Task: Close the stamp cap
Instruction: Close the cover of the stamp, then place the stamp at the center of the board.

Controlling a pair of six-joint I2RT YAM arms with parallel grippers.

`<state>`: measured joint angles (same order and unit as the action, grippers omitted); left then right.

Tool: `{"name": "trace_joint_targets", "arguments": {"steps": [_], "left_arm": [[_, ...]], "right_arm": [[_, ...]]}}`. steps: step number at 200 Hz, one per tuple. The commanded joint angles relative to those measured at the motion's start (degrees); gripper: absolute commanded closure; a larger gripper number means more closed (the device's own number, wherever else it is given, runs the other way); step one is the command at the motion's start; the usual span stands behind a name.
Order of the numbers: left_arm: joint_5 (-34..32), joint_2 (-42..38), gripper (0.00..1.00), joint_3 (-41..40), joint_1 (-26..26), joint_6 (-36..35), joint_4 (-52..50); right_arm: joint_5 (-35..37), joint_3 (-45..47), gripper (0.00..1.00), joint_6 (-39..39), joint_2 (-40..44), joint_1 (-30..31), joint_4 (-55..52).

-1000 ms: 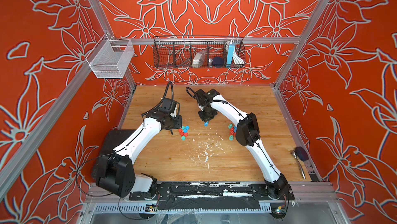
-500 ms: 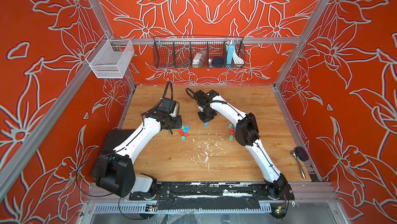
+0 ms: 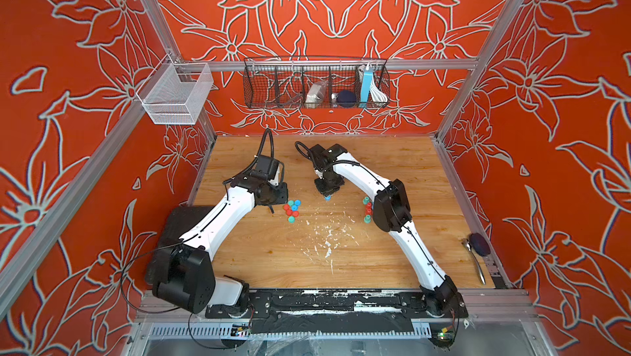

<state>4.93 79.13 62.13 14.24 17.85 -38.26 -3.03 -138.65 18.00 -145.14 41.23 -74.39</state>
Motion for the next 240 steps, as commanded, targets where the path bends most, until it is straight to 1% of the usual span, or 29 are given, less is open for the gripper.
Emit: {"name": "trace_joint_targets", "arguments": {"steps": [1,69,124,154,186,240], "left_arm": [[0.34,-0.81,0.56,-0.30,-0.35,-0.47,0.03],[0.52,-0.76,0.56,-0.36,-0.44,-0.45,0.03],[0.43,-0.64,0.56,-0.39,-0.51,-0.45,0.03],[0.51,-0.56,0.56,-0.34,-0.57,-0.51,0.12],[0.52,-0.69,0.56,-0.34,-0.55,-0.58,0.03],[0.60,-0.76,0.56,-0.25,-0.79,-0.53,0.12]], "right_arm": [[0.49,1.30,0.97,0.66,-1.23,0.56,-0.84],[3.14,0.71,0.97,1.05,-4.72,0.93,-1.55],[6.78,3.42,0.99,0.13,-3.94,0.27,-0.63],[7.25,6.85,1.00,-0.59,-2.15,-1.90,0.90],[6.96,11.19,1.00,-0.88,0.41,-5.61,3.52],[6.38,14.46,1.00,-2.00,2.16,-12.21,6.16]]}}
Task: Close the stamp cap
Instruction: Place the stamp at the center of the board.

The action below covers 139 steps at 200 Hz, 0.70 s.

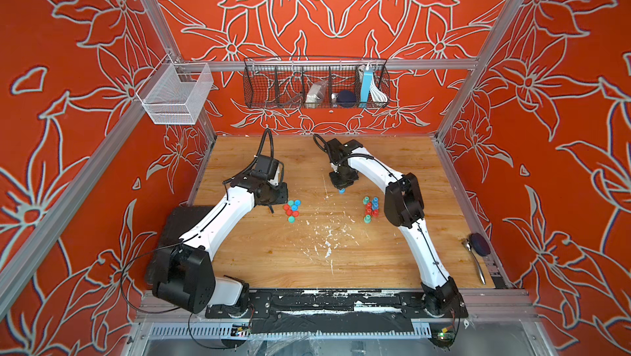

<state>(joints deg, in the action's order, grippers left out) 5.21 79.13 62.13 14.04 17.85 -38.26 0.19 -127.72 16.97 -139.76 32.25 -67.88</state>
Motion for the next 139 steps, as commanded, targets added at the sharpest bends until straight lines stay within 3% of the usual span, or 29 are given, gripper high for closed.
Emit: {"name": "trace_joint_targets", "arguments": {"steps": [1,46,139], "left_arm": [[0.32,-0.79,0.56,-0.25,-0.60,-0.53,0.12],[0.32,-0.82,0.56,-0.17,-0.76,-0.64,0.12],[0.68,-0.69,0.56,-0.08,-1.03,-0.67,0.16]], "right_arm": [[3.16,3.49,1.00,-1.02,-3.22,-3.32,-0.29],[2.82,-1.50,1.00,-2.11,-6.25,-7.36,-0.88],[1.13,-22.58,1.00,-2.72,-18.53,-11.19,-6.83]]}}
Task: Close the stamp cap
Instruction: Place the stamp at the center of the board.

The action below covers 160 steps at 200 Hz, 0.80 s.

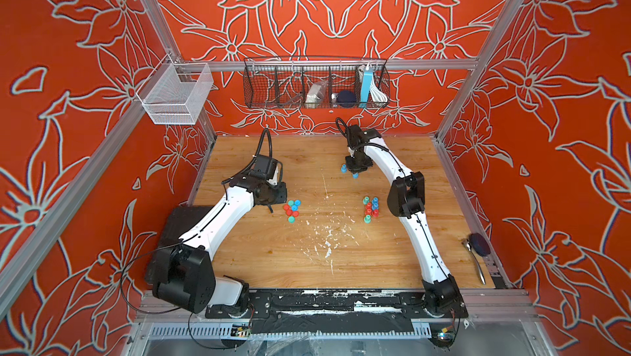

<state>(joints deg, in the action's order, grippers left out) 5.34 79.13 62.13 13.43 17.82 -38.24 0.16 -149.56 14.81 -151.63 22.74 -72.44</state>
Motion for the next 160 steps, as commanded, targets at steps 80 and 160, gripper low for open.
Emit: {"name": "trace_joint_targets", "arguments": {"steps": [80,160], "left_arm": [[0.57,-0.51,0.56,0.09,-0.77,-0.71,0.18],[0.87,-0.47,0.56,0.14,-1.08,-0.51,0.27]], "right_arm": [[-0.39,-5.47,0.97,0.22,-9.01,-2.18,-0.28],[-0.12,-5.66,0.73,-0.48,-7.07,-2.29,-0.02]]}}
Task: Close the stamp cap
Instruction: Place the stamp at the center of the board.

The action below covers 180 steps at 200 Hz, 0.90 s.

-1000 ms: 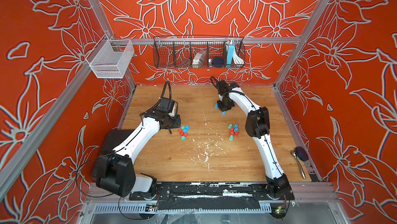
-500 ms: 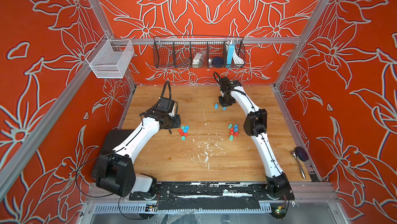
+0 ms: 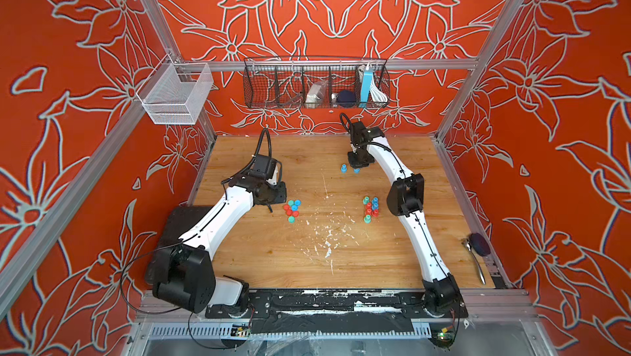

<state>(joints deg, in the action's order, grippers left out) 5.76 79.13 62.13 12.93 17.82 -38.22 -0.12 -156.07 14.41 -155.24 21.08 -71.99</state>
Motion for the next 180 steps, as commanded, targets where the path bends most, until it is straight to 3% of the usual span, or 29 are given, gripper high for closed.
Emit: {"name": "trace_joint_targets", "arguments": {"steps": [1,83,135,160,180], "left_arm": [[0.47,-0.51,0.56,0.12,-0.60,-0.55,0.25],[0.47,-0.39,0.56,-0.11,-0.67,-0.33,0.68],[0.26,-0.95,0.56,-0.76,-0.71,-0.18,1.04],[0.03,-1.59,0.56,-1.28,-0.72,-0.10,1.21],[0.22,-1.78,0.56,-1.60,-0.70,-0.03,1.22]], "right_arm": [[0.14,0.85,0.73,-0.04,-3.39,-0.62,-0.41],[-0.87,2.66,0.57,-0.68,2.54,-0.43,-1.28],[-2.74,7.97,0.54,-1.01,10.90,0.18,-1.28],[-2.15,13.94,0.53,-1.10,17.46,0.31,-1.43],[-2.02,25.02,0.53,-0.80,25.81,0.32,2.17]]}}
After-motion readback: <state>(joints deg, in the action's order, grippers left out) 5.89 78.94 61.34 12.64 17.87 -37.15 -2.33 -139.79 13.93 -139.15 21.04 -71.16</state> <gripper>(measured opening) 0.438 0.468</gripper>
